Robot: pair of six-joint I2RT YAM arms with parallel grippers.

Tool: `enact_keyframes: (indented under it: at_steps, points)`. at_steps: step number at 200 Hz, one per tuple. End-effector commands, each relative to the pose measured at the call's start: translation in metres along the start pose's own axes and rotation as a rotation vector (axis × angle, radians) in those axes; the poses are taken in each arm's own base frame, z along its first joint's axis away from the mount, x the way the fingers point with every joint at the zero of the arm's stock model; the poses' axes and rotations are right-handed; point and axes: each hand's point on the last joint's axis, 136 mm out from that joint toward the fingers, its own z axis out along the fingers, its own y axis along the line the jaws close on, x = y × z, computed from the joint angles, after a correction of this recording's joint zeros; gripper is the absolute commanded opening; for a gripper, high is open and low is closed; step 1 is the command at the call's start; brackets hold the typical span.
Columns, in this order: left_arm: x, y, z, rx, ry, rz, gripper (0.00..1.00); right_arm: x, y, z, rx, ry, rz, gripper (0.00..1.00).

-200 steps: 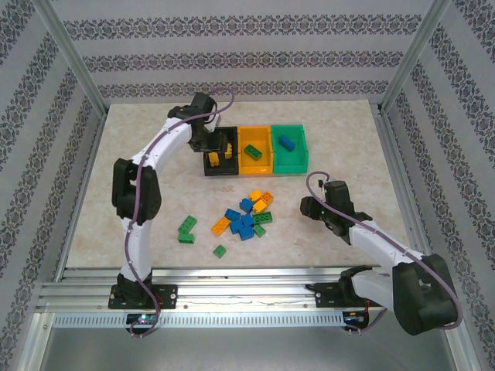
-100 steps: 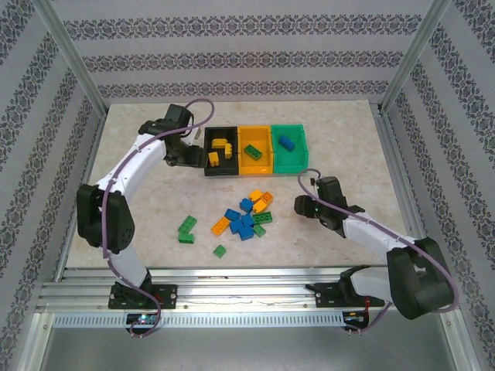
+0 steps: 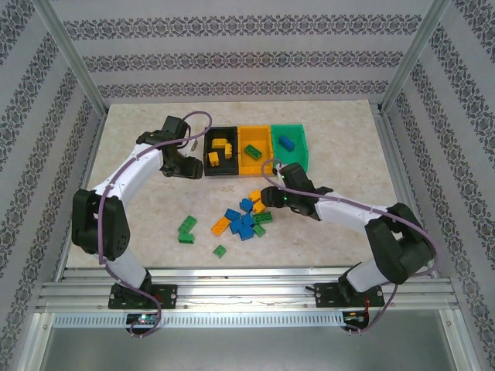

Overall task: Sort the legos into containers by color
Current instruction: Pick up the lego from the center of the table.

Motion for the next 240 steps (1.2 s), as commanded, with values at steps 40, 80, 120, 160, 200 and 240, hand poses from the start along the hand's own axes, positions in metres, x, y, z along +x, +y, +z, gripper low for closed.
enact_keyframes:
  at_steps: [40,80,120,160,200,240]
  points:
    - [-0.002,-0.003,-0.011,0.019,-0.045,0.007,0.58,-0.003,-0.006,0.022,0.064,0.046,-0.049,0.53]
    - [-0.006,-0.002,-0.012,0.009,-0.052,0.02,0.57,0.006,-0.007,0.029,0.07,0.083,-0.05,0.52]
    - [-0.005,-0.006,-0.011,0.032,-0.05,0.005,0.58,0.012,-0.01,0.038,0.086,0.124,-0.053,0.52]
    - [-0.002,-0.006,-0.01,0.031,-0.043,0.005,0.57,0.014,-0.013,0.044,0.098,0.137,-0.052,0.51]
    - [-0.005,-0.007,-0.013,0.039,-0.053,0.01,0.57,0.018,-0.012,0.038,0.111,0.149,-0.054,0.51]
    - [-0.006,-0.009,-0.014,0.051,-0.061,0.008,0.58,0.029,-0.023,0.023,0.155,0.145,-0.04,0.52]
